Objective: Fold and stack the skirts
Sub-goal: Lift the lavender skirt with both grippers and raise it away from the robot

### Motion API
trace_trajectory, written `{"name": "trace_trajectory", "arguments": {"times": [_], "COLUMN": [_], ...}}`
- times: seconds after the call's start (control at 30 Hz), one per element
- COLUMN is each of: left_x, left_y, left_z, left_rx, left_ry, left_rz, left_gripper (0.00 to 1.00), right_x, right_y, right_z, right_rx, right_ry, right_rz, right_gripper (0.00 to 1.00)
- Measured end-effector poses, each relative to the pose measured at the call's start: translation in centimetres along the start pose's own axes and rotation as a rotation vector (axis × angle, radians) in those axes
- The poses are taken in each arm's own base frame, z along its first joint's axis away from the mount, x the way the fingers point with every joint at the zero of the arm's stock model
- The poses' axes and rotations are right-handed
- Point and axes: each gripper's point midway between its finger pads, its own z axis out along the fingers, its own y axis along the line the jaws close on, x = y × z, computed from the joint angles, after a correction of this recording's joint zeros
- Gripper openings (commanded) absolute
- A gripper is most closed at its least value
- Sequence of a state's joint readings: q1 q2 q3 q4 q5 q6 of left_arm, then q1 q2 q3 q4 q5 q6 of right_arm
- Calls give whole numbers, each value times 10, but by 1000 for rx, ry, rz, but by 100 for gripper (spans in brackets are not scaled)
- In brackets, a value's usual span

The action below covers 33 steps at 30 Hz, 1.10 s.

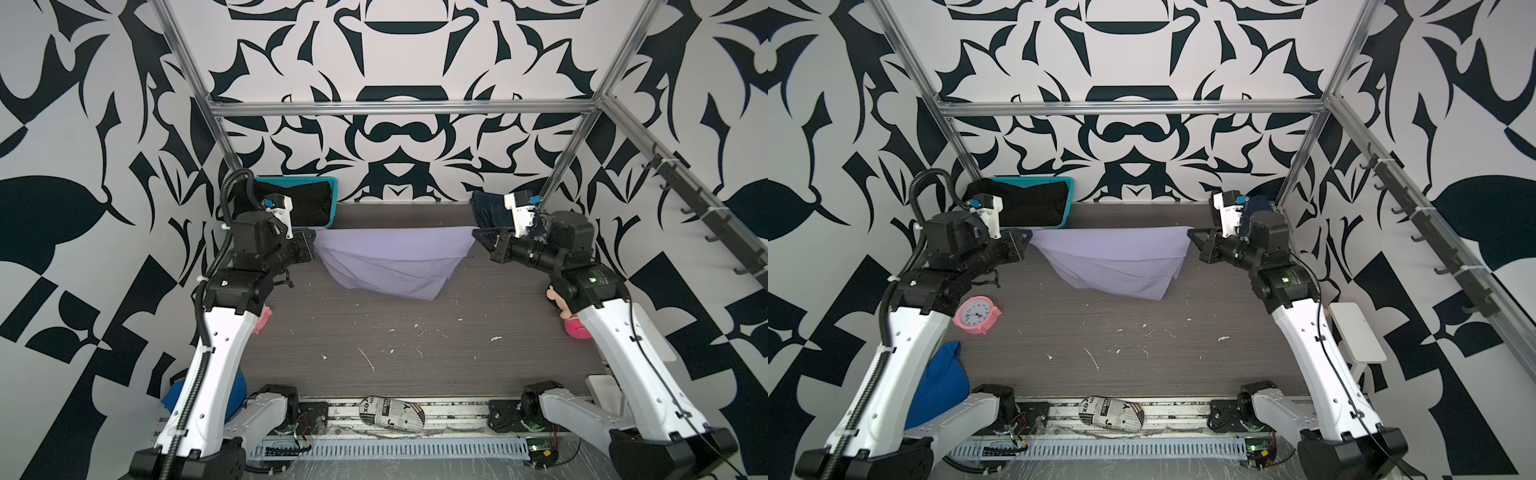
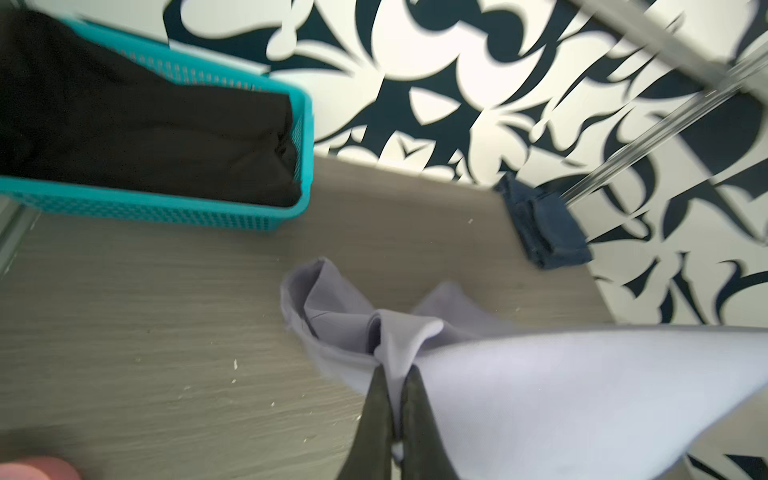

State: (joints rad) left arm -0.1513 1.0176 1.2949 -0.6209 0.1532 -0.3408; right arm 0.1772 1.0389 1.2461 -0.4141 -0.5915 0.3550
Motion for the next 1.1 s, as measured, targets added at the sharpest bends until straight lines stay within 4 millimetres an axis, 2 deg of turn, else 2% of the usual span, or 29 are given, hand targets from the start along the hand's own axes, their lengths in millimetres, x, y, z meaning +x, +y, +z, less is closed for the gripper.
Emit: {"name": "trace_trajectory", "arguments": {"times": [0.07,0.17,0.43,0.53,0.6,0.7,0.73,0.8,0.87,0.97,1.03,1.1], "left_x": [-9,-16,-11,-12,-14,-18,-20,-22,-21,-15,-19,-36], "left_y": [-12,-26,-43,-45,-45,-38,-35,-28,-17,1,7,7], "left_z": [-14,-29,-67,-73,-70,-47,-34,-6,28,75,101,126], "left_rx": [40,97,170,178,176,151,140,120,97,51,38,44], "left_ry": [-32,-60,-89,-99,-95,-67,-49,-21,11,59,75,63], "left_rz": [-5,-19,-67,-76,-83,-108,-117,-129,-138,-140,-137,-125], "left_gripper": [0,0,0,0,0,0,0,0,0,0,0,0], "right_x": [-15,-26,-26,-24,-25,-26,-27,-29,-21,-11,-22,-47], "right_y": [14,29,53,51,45,21,9,-11,-41,-80,-98,-109], "right_z": [-13,-28,-64,-63,-56,-28,-13,14,46,78,92,101], "right_rx": [-13,-24,-28,-17,-4,34,47,63,91,137,156,161], "right_ry": [-35,-70,-106,-94,-80,-32,-10,15,62,120,119,85], "right_rz": [-28,-52,-69,-56,-44,0,19,49,100,161,179,176], "right_gripper": [0,0,0,0,0,0,0,0,0,0,0,0]}}
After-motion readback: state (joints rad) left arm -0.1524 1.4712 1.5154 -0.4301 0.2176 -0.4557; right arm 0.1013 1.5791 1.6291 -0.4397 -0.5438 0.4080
